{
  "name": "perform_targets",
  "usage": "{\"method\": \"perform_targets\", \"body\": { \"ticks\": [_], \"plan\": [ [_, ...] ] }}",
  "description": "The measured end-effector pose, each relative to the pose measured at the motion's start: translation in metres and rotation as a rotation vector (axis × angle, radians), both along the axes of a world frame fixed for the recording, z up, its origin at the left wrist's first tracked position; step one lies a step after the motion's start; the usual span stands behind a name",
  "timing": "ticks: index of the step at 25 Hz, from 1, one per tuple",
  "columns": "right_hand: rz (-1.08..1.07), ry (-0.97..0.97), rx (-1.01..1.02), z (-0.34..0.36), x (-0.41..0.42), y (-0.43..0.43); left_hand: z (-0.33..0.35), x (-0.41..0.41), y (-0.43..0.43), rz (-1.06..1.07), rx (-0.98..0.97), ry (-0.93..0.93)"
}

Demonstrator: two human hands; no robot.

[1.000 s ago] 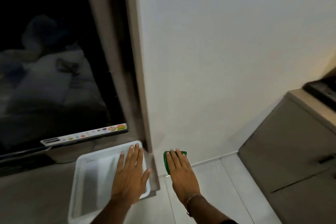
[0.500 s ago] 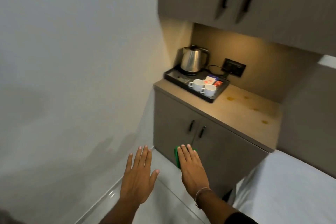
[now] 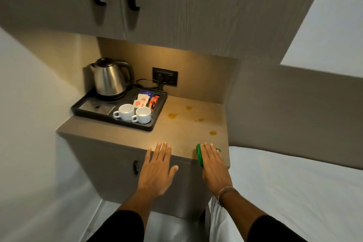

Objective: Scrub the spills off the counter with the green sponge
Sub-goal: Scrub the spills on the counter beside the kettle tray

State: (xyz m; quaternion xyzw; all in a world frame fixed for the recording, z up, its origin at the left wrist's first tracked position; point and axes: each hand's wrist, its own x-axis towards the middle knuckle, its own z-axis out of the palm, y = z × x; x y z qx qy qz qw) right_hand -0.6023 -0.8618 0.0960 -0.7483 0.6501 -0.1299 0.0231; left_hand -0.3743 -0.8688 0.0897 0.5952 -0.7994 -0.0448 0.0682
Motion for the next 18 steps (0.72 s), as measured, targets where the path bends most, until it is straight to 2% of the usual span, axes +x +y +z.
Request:
{"method": "perform_targets", "body": {
  "ticks": [5, 9, 14, 18],
  "plan": [
    [-0.075, 0.035, 0.13, -0.005, -0.02, -0.087, -0.018, -0.018, -0.109, -0.101, 0.046, 0.03],
    [-0.017, 0.049, 0.231, -0.019, -0.018, -0.12, -0.032, -0.018, -0.174, -0.125, 0.082, 0.048],
    [-0.132, -0.021, 0.177, -0.041, -0.007, -0.123, -0.065, -0.016, -0.184, -0.11, 0.062, 0.111],
    [-0.033, -0.011, 0.152, -0.05, -0.029, -0.121, -0.072, -0.015, -0.185, -0.092, 0.027, 0.16]
  ]
}}
